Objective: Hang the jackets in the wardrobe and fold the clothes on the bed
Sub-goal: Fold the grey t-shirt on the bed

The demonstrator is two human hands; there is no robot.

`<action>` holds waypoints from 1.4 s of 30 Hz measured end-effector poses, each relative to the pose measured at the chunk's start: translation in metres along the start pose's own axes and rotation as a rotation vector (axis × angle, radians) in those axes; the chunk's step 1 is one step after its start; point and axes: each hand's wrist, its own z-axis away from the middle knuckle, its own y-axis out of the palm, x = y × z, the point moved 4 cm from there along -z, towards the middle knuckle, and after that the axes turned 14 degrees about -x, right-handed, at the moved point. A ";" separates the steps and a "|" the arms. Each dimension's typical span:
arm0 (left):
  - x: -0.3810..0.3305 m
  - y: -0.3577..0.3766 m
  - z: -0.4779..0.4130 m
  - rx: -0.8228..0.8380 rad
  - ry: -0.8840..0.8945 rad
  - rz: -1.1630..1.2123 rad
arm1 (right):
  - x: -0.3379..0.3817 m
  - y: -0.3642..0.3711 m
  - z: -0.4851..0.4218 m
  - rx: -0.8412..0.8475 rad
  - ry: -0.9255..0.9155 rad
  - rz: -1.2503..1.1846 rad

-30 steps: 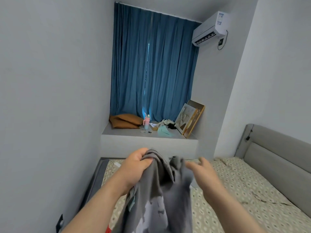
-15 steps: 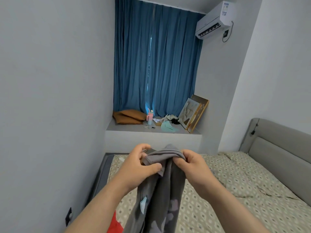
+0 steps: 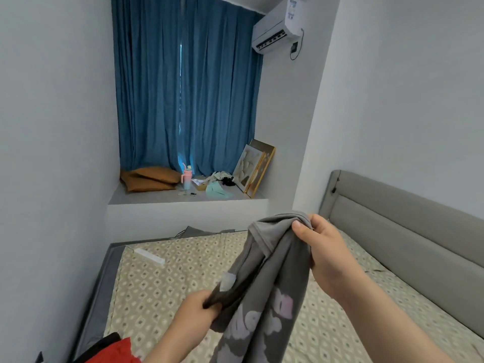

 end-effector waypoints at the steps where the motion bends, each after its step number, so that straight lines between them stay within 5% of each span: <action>1: -0.004 0.004 -0.003 -0.016 0.005 -0.035 | 0.005 -0.017 -0.002 -0.036 -0.006 0.002; 6: -0.054 0.024 -0.006 -0.039 -0.067 0.091 | 0.028 -0.101 -0.013 -0.126 -0.063 0.251; 13: -0.184 0.051 0.021 0.091 0.176 0.140 | 0.052 -0.251 -0.005 -0.206 -0.103 0.705; 17: -0.219 0.086 0.042 0.206 0.327 -0.164 | 0.069 -0.328 0.002 -0.294 -0.128 0.736; 20: -0.237 0.114 0.052 0.038 0.425 -0.319 | 0.080 -0.370 0.012 -0.334 -0.162 0.763; 28: -0.257 0.175 0.092 -0.061 0.339 -0.197 | 0.100 -0.446 0.037 -0.360 -0.257 0.888; 32: -0.266 0.206 0.114 0.009 0.293 -0.059 | 0.108 -0.470 0.053 -0.317 -0.221 0.686; 37: -0.300 0.229 0.135 -0.002 0.511 -0.038 | 0.128 -0.509 0.067 -0.352 -0.285 0.714; 42: -0.318 0.252 0.134 -0.042 0.701 -0.256 | 0.136 -0.548 0.056 -0.523 -0.350 0.643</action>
